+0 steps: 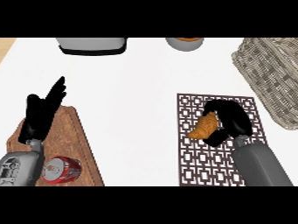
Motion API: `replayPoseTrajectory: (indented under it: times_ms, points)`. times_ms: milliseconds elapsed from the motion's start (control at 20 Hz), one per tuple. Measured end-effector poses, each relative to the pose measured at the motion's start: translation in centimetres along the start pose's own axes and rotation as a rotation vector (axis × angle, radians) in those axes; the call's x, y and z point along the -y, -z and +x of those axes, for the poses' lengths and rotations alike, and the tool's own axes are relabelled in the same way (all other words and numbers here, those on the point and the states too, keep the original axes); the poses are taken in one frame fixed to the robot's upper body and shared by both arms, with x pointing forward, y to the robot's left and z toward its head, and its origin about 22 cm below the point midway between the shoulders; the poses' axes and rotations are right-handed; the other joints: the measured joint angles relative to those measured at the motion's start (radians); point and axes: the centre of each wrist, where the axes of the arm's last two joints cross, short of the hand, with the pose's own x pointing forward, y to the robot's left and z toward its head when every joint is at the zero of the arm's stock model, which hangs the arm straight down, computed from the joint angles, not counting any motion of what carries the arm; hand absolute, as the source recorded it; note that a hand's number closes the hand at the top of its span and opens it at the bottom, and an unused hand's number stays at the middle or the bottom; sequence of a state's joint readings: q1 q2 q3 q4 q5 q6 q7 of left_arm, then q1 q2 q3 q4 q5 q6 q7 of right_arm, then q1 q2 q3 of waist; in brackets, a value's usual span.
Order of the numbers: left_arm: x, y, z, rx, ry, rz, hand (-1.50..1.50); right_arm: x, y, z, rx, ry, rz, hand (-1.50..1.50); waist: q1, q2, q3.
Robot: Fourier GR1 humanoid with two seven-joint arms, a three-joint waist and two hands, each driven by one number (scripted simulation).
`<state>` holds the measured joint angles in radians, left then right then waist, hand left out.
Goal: Pick the croissant from the placemat and place it in the basket
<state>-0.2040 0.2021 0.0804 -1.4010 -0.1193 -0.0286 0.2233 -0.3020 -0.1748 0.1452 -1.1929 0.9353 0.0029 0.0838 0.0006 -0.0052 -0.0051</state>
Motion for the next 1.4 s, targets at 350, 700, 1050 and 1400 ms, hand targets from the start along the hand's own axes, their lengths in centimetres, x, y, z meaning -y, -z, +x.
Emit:
replayPoseTrajectory:
  times_ms: [350,700,1050,1400]
  points:
    - [0.6,-0.1,0.7,0.003,0.01,-0.008,0.0,0.6,2.2,2.0,0.052,-0.258,0.129,1.5,0.01,0.0,-0.002]
    - [0.4,0.3,0.5,0.003,0.005,-0.006,0.0,2.3,3.9,4.5,0.136,-0.38,0.117,1.5,0.003,0.003,0.002]
    - [-0.3,0.1,-0.3,-0.015,0.006,0.015,0.0,6.4,2.5,7.7,0.206,-0.06,0.026,1.5,-0.016,-0.001,0.004]
    - [-0.5,0.2,-0.8,-0.026,0.002,0.025,0.0,14.1,-0.3,10.9,0.263,0.258,-0.155,1.5,-0.027,-0.005,0.004]
